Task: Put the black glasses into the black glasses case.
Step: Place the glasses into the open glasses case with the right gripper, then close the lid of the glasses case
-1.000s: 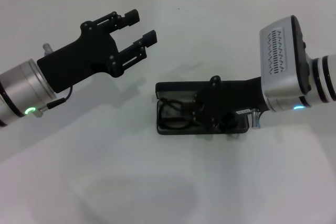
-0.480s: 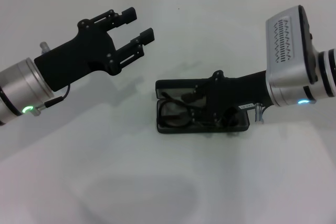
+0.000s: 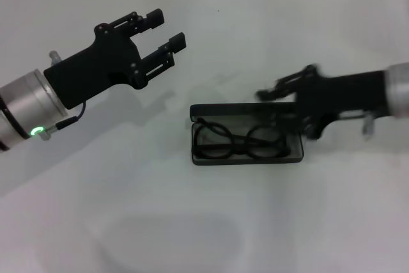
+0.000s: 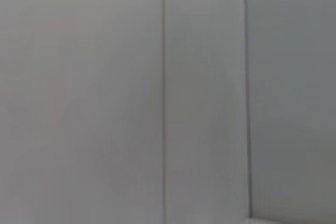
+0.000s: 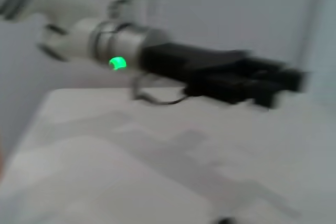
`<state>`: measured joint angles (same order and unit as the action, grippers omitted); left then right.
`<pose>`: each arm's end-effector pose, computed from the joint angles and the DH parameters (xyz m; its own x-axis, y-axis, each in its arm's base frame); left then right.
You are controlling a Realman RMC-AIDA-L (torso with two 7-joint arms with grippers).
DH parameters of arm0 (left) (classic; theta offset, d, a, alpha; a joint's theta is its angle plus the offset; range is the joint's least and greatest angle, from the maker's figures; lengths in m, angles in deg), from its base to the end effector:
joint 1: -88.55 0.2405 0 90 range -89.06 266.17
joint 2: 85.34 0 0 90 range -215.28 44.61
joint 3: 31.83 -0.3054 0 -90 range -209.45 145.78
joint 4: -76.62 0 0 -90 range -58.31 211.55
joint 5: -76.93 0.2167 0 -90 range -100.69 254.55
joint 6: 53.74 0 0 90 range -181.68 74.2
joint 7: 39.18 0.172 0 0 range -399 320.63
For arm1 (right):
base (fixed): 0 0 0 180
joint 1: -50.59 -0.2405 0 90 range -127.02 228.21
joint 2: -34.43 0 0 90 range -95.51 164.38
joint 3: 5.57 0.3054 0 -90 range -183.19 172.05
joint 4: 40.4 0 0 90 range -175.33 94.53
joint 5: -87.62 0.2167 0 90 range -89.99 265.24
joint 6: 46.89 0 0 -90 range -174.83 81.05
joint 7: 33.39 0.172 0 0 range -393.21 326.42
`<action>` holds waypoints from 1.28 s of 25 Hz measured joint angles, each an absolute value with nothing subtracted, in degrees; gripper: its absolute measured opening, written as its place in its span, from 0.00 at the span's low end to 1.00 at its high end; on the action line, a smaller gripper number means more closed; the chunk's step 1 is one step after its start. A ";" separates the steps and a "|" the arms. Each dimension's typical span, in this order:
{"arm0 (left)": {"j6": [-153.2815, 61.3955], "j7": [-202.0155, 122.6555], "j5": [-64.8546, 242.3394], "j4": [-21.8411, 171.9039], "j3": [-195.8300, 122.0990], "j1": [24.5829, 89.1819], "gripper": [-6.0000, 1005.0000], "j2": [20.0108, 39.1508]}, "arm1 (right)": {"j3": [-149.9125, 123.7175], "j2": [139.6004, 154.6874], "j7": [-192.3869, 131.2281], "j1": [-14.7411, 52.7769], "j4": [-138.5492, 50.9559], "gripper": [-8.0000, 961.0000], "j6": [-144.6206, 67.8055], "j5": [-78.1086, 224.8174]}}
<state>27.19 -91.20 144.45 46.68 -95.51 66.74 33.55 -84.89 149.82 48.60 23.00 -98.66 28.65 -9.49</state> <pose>-0.2808 0.3591 -0.0475 0.6669 -0.0204 0.7449 0.4226 -0.8129 -0.4007 0.2113 0.3778 -0.0681 0.9490 0.0197 -0.3147 -0.0458 -0.9789 -0.1992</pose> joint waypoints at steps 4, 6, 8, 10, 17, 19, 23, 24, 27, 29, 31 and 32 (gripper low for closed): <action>23.79 -91.80 147.33 46.86 -95.91 65.89 0.59 33.93 | -76.47 150.24 47.52 29.81 -102.12 0.34 26.12 -7.05; 22.12 -92.97 150.71 47.17 -96.02 64.54 0.59 34.11 | -73.23 150.19 45.34 32.02 -101.12 0.34 25.57 -2.44; 20.90 -94.78 153.76 47.20 -96.05 63.34 0.59 34.16 | -70.79 150.02 42.34 33.14 -98.40 0.34 25.84 2.61; 19.77 -96.93 157.25 47.25 -96.07 61.77 0.59 34.19 | -69.50 149.97 39.95 33.32 -95.68 0.35 26.29 5.35; 14.78 -100.56 161.98 49.04 -98.14 56.50 0.60 34.46 | -68.87 149.88 37.29 33.03 -91.02 0.35 26.50 6.58; 12.30 -102.88 162.63 49.06 -100.79 55.16 0.60 34.29 | -68.92 149.93 37.16 33.01 -90.80 0.35 26.51 6.57; 11.04 -105.31 165.60 48.71 -103.54 53.79 0.60 34.30 | -69.29 149.97 37.16 33.24 -90.72 0.35 26.51 6.48; 11.20 -105.35 166.00 48.70 -103.81 53.74 0.60 34.36 | -69.29 149.97 37.16 33.24 -90.72 0.35 26.51 6.48; 11.50 -105.39 166.25 48.40 -105.79 54.03 0.60 34.36 | -69.33 150.04 37.16 33.36 -90.25 0.35 26.66 6.40; 11.67 -105.23 166.40 47.70 -107.09 54.75 0.60 34.35 | -69.14 150.00 37.16 33.22 -89.62 0.35 26.86 6.37; 12.10 -105.03 166.46 47.02 -107.43 55.58 0.60 34.39 | -68.97 149.96 37.15 33.10 -89.20 0.35 26.99 6.34; 12.48 -104.93 166.45 46.66 -107.46 56.10 0.60 34.42 | -68.92 149.94 37.12 33.06 -89.02 0.35 27.01 6.34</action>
